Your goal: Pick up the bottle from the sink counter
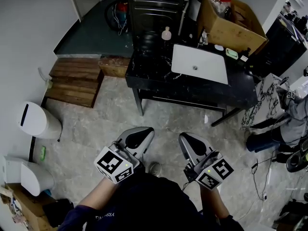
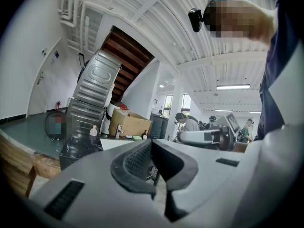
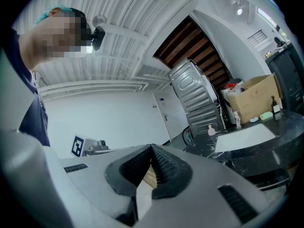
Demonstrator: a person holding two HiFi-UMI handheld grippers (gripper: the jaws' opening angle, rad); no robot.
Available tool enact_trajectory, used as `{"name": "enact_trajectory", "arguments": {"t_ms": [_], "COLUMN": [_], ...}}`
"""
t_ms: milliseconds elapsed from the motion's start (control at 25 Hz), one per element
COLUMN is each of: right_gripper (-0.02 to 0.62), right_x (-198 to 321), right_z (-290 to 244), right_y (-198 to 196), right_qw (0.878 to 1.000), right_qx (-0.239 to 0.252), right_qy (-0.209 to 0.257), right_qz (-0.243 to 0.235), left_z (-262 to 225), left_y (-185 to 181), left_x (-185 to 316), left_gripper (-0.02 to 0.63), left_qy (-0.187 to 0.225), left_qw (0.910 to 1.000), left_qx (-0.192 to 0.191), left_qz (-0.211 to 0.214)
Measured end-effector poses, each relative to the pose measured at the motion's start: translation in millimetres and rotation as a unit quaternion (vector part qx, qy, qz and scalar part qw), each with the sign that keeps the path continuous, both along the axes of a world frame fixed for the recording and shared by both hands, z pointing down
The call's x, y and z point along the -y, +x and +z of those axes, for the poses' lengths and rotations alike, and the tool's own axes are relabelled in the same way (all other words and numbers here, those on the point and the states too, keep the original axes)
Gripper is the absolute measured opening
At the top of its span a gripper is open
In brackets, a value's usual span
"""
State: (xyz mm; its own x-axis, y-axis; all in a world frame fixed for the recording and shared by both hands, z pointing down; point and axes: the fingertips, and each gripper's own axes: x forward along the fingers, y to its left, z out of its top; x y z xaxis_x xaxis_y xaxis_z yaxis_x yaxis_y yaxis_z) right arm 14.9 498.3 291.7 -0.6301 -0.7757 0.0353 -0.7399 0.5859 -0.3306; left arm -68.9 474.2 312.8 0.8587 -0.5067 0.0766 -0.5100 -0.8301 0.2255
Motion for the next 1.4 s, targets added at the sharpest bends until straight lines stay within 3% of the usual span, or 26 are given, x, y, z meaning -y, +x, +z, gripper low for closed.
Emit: {"name": "enact_trajectory", "arguments": {"t_ms": [520,1400], "right_gripper": [0.021,0.021], "right_x": [41.6,194.6], "right_z": [2.0,7.0], "right_y": [-3.8,-35.7], "right_qw": [1.0,0.999], "right_qx": [0.004,0.002], "right_qy": [-0.008,-0.02], "right_qz": [0.01,0.04], "left_z": [5.9,11.6], "left_y": [-3.6,-32.6], "left_x": [43.4,204.8], "left_gripper": [0.008,0.008], "left_qy": [-0.006,-0.014], "left_qw": [0.9999,0.9988], "left_qx": [-0.003,-0.002], "left_qz": [0.013,0.046]}}
